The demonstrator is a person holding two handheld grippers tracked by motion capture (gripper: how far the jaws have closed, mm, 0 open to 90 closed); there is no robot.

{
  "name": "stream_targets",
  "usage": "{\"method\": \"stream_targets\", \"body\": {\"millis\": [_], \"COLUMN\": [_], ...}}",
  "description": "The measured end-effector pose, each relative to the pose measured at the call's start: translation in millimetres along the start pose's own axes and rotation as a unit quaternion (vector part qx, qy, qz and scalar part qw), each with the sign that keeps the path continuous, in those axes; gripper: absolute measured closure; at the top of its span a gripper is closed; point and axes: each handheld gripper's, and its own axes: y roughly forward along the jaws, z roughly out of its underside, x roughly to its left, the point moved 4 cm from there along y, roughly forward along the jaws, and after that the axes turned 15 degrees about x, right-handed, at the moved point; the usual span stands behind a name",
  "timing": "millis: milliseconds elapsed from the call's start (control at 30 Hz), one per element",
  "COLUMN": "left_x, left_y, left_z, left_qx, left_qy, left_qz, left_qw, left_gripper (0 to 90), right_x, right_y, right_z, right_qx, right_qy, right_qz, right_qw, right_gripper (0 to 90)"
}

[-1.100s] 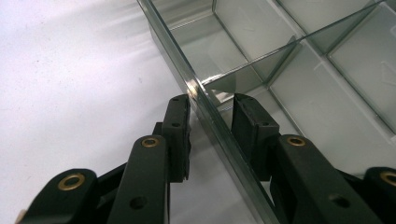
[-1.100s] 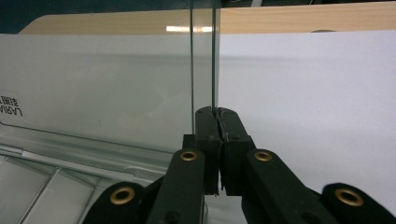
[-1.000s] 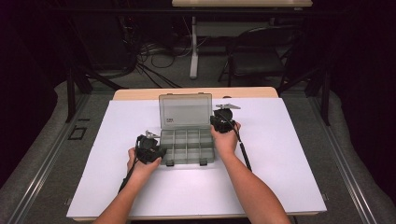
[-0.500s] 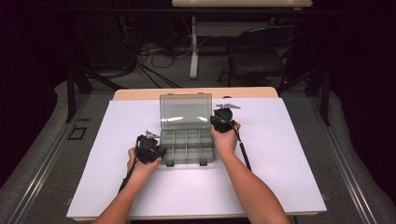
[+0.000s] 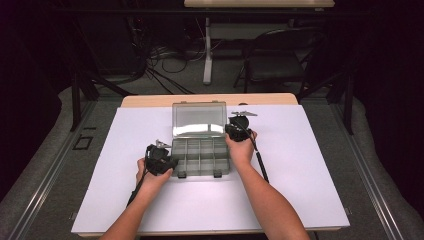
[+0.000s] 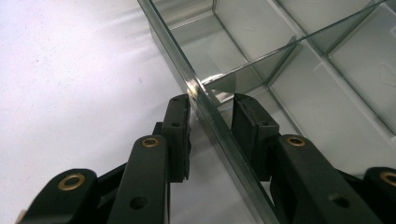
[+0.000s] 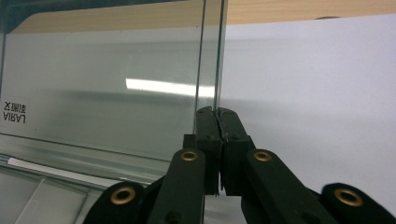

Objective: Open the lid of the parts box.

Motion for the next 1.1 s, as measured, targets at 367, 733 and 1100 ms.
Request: {"method": "stream_targets", "body": {"millis": [367, 733, 1100], "left_x": [-0.3, 0.0, -0.5], "left_y": [0.2, 0.1, 0.0], "left_z": [0.1, 0.2, 0.4], "left_qx": [0.000, 0.000, 0.000], "left_qy": [-0.002, -0.001, -0.003], "left_qz": [0.002, 0.000, 0.002], "left_qw": [1.0000, 1.0000, 1.0000], "left_gripper": [67.6, 67.6, 67.6], "right_x": [-2.1, -2.3, -2.2], "right_y": [8.3, 12.0, 11.9], "right_z": [2.5, 6.4, 6.6], "right_qx": [0.007, 0.009, 0.009], "right_qy": [0.005, 0.005, 0.004], "right_qz": [-0.001, 0.005, 0.006], "right_qw": [1.0000, 0.9999, 0.9999], "right_gripper": [89.4, 89.5, 89.4]}}
